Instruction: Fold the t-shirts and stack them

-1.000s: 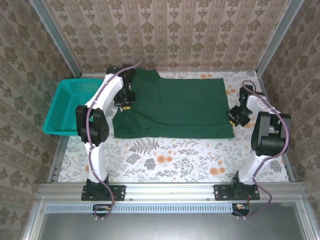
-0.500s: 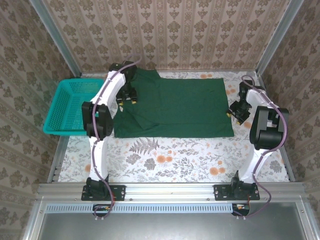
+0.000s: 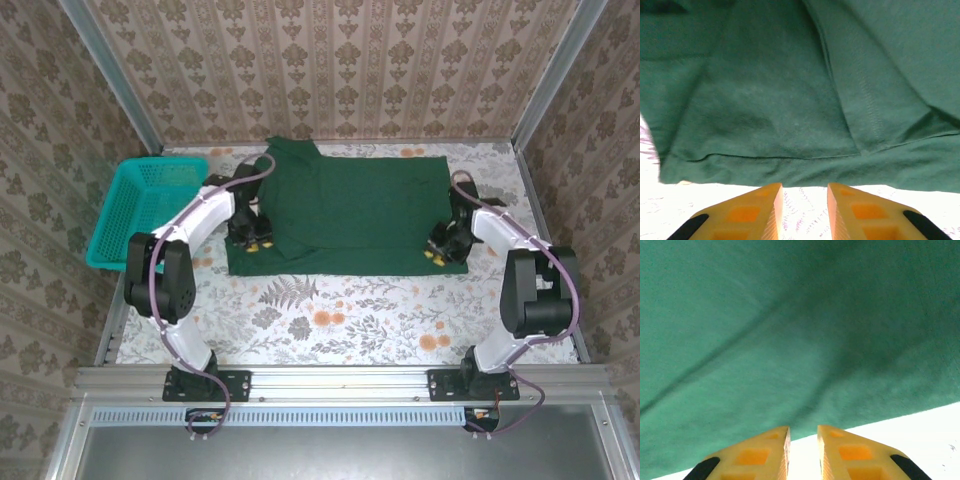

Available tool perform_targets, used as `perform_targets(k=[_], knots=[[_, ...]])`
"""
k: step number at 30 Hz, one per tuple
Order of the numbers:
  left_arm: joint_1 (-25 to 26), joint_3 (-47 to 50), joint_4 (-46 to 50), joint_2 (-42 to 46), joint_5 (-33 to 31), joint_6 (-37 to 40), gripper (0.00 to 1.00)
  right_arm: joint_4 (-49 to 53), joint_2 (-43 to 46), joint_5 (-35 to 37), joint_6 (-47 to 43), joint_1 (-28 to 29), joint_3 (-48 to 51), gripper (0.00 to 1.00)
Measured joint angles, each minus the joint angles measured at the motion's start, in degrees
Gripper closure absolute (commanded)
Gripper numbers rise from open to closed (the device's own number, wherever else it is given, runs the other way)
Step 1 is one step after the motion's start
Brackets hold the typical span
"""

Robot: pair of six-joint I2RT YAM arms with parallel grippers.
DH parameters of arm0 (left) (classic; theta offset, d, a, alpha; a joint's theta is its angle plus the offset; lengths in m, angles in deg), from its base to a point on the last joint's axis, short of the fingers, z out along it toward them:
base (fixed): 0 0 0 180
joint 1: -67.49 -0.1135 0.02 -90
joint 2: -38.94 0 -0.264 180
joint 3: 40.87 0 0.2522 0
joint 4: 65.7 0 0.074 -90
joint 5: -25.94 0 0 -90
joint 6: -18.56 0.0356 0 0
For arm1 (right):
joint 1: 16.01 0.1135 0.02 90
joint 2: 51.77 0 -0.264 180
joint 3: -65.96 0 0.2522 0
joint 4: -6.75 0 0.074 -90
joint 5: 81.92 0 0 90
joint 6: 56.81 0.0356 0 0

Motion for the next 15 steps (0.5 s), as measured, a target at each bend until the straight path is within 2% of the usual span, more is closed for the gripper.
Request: perform_targets(k=[3,8,15], knots=[[-0.31,2.69,-2.16,-2.16,-0.59,0.0,0.73,-0.31,-1.38,0.48,-0.02,-0.5,2.64,0.76],[-1.81,5.88,-4.52,-5.05,-4.98,0.0,0.73,-1.55,-4.04,1.33,-0.02,-2.89,4.2,0.73],[-3.78,8.81,-4.87,-4.7,-7.85,-0.85,0.73,-2.49,-4.07,-0.85,-0.15,-7.13,4.81,0.68]])
